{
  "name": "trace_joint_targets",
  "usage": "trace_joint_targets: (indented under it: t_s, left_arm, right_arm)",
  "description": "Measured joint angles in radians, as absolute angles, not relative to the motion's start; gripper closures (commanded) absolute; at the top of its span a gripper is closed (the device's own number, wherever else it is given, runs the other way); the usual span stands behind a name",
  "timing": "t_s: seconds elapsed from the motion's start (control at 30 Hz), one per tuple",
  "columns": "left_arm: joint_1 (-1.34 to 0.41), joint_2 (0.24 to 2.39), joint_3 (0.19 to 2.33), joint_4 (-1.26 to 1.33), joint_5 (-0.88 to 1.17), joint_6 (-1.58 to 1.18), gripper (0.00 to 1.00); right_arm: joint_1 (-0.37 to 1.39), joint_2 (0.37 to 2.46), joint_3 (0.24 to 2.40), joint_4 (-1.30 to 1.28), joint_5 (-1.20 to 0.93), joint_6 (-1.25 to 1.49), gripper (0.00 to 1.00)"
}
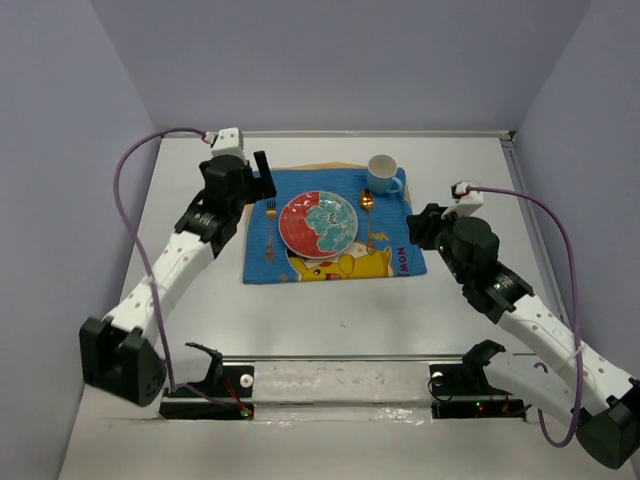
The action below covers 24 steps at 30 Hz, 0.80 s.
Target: Set the dinner table for one person
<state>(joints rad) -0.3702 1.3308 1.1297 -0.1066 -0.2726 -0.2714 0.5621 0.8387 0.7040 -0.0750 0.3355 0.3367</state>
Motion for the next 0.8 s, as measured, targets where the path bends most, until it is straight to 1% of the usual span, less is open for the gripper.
trace_joint_targets:
  t_s: [0.07,0.1,0.17,0.2,0.27,0.43,0.53,0.7,0.8]
  left_arm:
    - [-0.37,1.201,1.06,-0.076,-0.24,-0.272,0.01]
    - [-0.371,1.115,1.036,-0.057,-0.228,-0.271,0.01]
    - [-0.371,0.986,1.002,-0.002,-0.21,-0.269,0.01]
    - [-0.371,0.919,0.981,0.02,-0.208,-0.266,0.01]
    - [-0.371,0.805,0.959,0.044,-0.208,-0.259,0.01]
    - [-0.371,0.603,0.92,0.119,-0.204,-0.232,0.01]
    - [-0.371,0.564,0.886,0.126,-0.188,-0.224,0.01]
    - [-0.371,0.558,0.823,0.116,-0.164,-0.218,0.01]
    - [-0.371,0.549,0.791,0.11,-0.144,-0.213,0.01]
  right_arm:
    - [0.562,0.819,0.704,-0.075,0.331,0.339,0.49]
    - [0.562,0.807,0.704,-0.075,0.329,0.341,0.44]
    - [0.562,0.776,0.704,-0.075,0.321,0.345,0.14]
    - [0.562,0.755,0.704,-0.075,0.313,0.354,0.01]
    - [0.562,0.716,0.704,-0.075,0.303,0.361,0.0]
    - [0.562,0.632,0.74,-0.091,0.296,0.37,0.0]
    - [0.562,0.57,0.772,-0.097,0.307,0.358,0.0]
    - [0.562,0.477,0.803,-0.091,0.369,0.335,0.0]
    - [0.562,0.474,0.803,-0.089,0.39,0.336,0.0]
